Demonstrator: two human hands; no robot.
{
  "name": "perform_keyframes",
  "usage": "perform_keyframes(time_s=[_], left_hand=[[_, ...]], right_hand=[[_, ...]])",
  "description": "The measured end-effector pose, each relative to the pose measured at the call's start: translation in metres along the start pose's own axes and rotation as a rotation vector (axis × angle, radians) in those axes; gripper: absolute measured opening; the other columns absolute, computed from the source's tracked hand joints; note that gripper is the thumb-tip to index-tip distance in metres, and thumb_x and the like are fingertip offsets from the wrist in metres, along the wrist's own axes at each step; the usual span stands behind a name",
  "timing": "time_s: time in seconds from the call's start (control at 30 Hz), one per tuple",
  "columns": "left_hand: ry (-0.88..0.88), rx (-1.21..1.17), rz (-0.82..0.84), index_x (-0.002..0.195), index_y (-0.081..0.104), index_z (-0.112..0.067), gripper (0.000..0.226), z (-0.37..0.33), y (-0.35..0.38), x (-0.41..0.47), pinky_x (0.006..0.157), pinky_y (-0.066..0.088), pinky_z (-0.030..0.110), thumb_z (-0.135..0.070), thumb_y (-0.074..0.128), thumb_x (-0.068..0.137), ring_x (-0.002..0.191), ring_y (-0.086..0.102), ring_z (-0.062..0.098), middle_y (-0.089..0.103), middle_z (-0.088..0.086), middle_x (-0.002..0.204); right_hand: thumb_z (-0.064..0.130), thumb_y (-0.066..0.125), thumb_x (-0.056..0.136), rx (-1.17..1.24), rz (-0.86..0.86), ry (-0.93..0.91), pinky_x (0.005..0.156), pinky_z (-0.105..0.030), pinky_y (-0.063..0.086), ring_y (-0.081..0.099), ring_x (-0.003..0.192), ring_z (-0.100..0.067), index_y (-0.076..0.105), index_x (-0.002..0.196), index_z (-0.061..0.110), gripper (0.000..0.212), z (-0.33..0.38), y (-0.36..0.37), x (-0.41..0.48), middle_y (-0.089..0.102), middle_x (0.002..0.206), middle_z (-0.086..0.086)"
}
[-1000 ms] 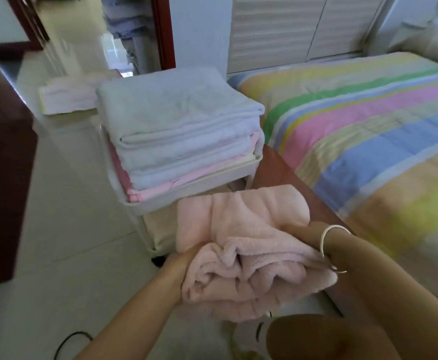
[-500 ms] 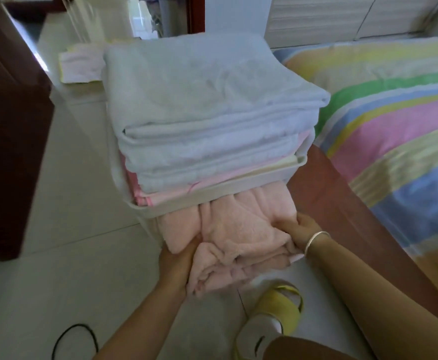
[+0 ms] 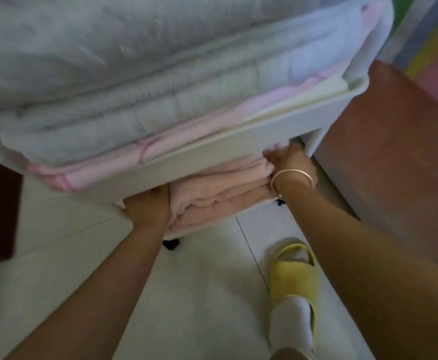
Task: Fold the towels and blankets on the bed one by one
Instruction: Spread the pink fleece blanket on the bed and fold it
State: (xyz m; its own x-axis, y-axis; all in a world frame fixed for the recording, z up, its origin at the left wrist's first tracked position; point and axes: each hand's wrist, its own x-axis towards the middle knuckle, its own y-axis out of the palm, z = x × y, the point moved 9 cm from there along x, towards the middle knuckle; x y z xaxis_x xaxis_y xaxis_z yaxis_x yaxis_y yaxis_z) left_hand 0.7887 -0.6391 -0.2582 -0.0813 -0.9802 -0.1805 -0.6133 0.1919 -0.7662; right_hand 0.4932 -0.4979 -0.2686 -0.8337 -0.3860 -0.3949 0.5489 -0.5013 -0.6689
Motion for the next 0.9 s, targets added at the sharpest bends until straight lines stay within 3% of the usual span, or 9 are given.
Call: perform_keyframes(time_s=[0.07,0.17,0.23,0.3,0.37,0.47,0.57,0.7,0.9], left_hand=[[0.049,-0.18,-0.222,0.125,0.052,0.013,0.042,-0.007,-0.011,-0.016,0.106,0.033,0.033,-0.019,0.056,0.098,0.122,0.051,0.039,0.054,0.031,0.129],[0.084,-0.128,-0.26,0.135,0.039,0.013,0.06,-0.014,-0.017,-0.031,0.114,0.024,0.036,-0.032,0.054,0.099,0.131,0.044,0.037,0.045,0.029,0.14],[0.186,-0.049,-0.322,0.13,0.045,0.016,0.051,-0.03,-0.03,-0.035,0.113,0.028,0.036,-0.023,0.056,0.098,0.126,0.048,0.041,0.048,0.034,0.134],[0.322,0.113,-0.411,0.101,0.063,0.016,0.023,-0.053,-0.037,-0.045,0.094,0.048,0.046,-0.003,0.059,0.087,0.097,0.064,0.047,0.063,0.038,0.102],[0.494,0.328,-0.39,0.083,0.067,0.009,0.027,-0.075,-0.027,-0.056,0.082,0.052,0.049,0.0,0.042,0.078,0.079,0.067,0.044,0.067,0.031,0.083],[0.691,0.453,-0.352,0.088,0.07,-0.005,0.029,-0.098,-0.01,-0.068,0.079,0.05,0.041,-0.013,0.044,0.077,0.081,0.067,0.037,0.071,0.02,0.084],[0.681,0.596,-0.292,0.115,0.066,-0.008,0.047,-0.082,0.014,-0.042,0.093,0.042,0.047,-0.041,0.046,0.089,0.104,0.062,0.04,0.067,0.022,0.11],[0.615,0.803,-0.117,0.15,0.034,-0.023,0.069,-0.043,0.048,-0.014,0.112,0.015,0.059,-0.056,0.029,0.09,0.132,0.036,0.045,0.042,0.021,0.145],[0.535,0.948,0.018,0.155,0.007,-0.03,0.066,-0.041,0.061,0.001,0.114,0.009,0.054,-0.056,0.022,0.096,0.14,0.021,0.041,0.019,0.016,0.158]], right_hand=[[0.055,0.059,0.085,-0.019,-0.061,-0.012,0.085,-0.036,0.044,0.06,0.108,-0.03,0.053,0.117,0.016,0.051,-0.007,-0.003,0.005,0.062,0.114,-0.01],[0.054,0.048,0.091,0.113,-0.107,-0.086,0.092,-0.036,0.04,0.054,0.114,-0.027,0.05,0.127,0.012,0.055,-0.023,0.0,-0.014,0.056,0.12,-0.01],[0.047,0.043,0.095,0.099,-0.265,-0.261,0.102,-0.039,0.034,0.044,0.125,-0.034,0.046,0.135,0.007,0.056,-0.016,-0.014,-0.05,0.05,0.133,-0.017],[0.043,0.037,0.096,-0.072,-0.391,-0.504,0.112,-0.043,0.026,0.035,0.135,-0.037,0.042,0.14,0.004,0.059,0.009,-0.018,-0.083,0.041,0.144,-0.02],[0.042,0.027,0.098,-0.26,-0.34,-0.684,0.118,-0.048,0.013,0.02,0.144,-0.037,0.036,0.146,0.006,0.061,0.038,-0.001,-0.103,0.03,0.153,-0.02],[0.051,0.013,0.095,-0.556,-0.134,-0.779,0.117,-0.056,-0.002,0.006,0.146,-0.04,0.031,0.148,0.014,0.068,0.066,0.031,-0.099,0.021,0.157,-0.019],[0.057,0.016,0.097,-0.772,-0.054,-0.788,0.114,-0.062,-0.005,0.004,0.146,-0.039,0.02,0.152,0.021,0.066,0.079,0.053,-0.075,0.018,0.159,-0.014],[0.063,0.013,0.095,-0.898,-0.012,-0.795,0.11,-0.068,-0.002,0.0,0.147,-0.037,0.012,0.153,0.03,0.067,0.066,0.089,-0.052,0.012,0.161,-0.007],[0.063,0.015,0.094,-0.889,0.065,-0.726,0.111,-0.067,-0.001,-0.004,0.147,-0.037,0.006,0.153,0.032,0.067,0.062,0.111,-0.033,0.006,0.162,-0.005]])
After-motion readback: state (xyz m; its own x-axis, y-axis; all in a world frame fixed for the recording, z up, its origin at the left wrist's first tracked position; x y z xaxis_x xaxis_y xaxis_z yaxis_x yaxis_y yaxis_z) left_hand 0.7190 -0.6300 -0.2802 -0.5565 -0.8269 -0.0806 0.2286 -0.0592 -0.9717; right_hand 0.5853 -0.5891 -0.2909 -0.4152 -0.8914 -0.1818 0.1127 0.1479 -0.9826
